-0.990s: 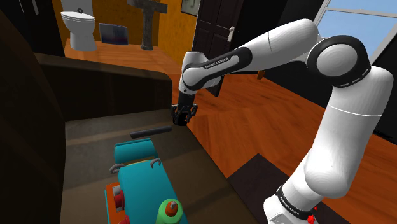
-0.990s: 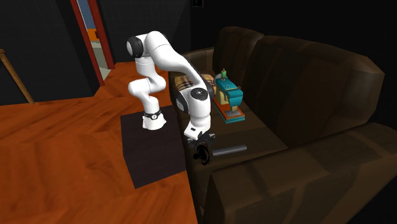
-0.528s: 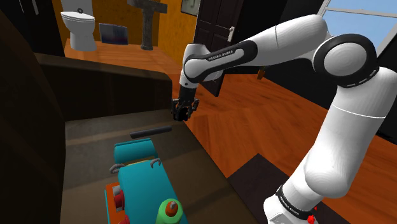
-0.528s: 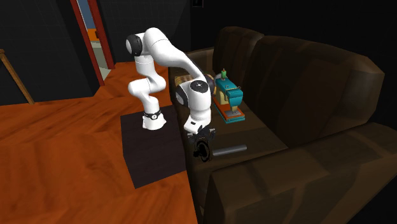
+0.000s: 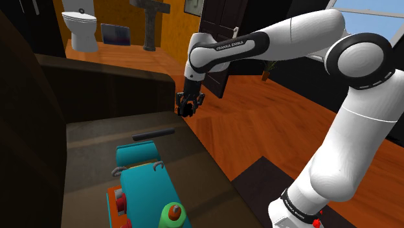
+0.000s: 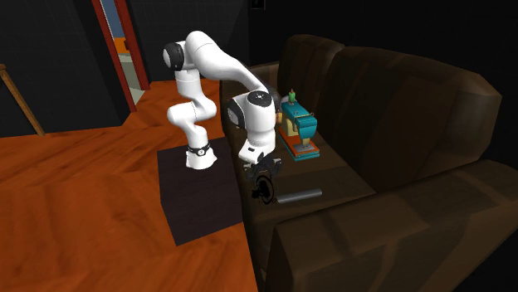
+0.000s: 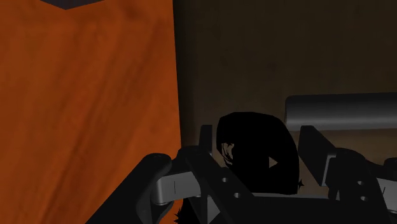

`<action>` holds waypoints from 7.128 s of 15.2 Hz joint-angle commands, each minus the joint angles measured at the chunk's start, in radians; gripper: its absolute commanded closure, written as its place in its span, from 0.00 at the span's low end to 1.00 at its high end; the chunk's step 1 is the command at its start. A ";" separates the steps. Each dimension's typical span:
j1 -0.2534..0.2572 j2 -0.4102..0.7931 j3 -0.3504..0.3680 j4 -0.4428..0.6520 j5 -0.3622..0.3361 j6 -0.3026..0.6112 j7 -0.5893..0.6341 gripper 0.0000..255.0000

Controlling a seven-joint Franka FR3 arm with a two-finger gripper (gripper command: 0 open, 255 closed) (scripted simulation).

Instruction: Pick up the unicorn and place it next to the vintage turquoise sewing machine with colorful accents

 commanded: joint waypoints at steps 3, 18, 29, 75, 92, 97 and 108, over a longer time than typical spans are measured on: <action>0.000 -0.017 0.001 0.036 0.000 -0.052 0.005 1.00; -0.002 -0.055 0.000 0.191 0.001 -0.244 0.019 1.00; -0.003 -0.051 0.000 0.343 -0.002 -0.393 0.032 1.00; 0.127 -0.503 0.134 0.220 0.124 -0.675 0.332 1.00; 0.245 -0.774 0.347 0.070 0.322 -0.702 0.663 1.00; 0.271 -0.805 0.431 0.088 0.384 -0.707 0.779 1.00; 0.296 -0.879 0.465 -0.086 0.426 -0.597 0.766 1.00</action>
